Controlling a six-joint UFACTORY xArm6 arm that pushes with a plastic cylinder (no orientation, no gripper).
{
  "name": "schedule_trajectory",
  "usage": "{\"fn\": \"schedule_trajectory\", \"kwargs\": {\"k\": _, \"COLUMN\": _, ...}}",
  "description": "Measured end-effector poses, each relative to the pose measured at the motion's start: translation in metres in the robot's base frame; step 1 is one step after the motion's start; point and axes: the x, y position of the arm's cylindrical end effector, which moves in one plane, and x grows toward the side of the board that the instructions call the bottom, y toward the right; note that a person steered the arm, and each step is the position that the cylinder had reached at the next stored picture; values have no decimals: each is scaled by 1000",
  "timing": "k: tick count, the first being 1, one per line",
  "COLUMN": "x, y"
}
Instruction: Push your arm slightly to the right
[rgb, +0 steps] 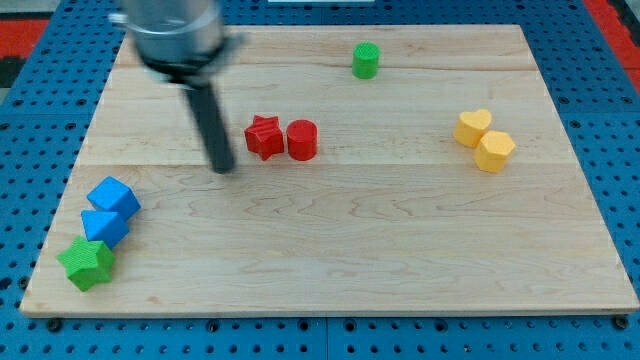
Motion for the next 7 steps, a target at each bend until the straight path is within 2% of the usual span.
{"fn": "schedule_trajectory", "kwargs": {"k": 1, "x": 31, "y": 120}}
{"fn": "schedule_trajectory", "kwargs": {"k": 2, "x": 33, "y": 166}}
{"fn": "schedule_trajectory", "kwargs": {"k": 7, "x": 33, "y": 211}}
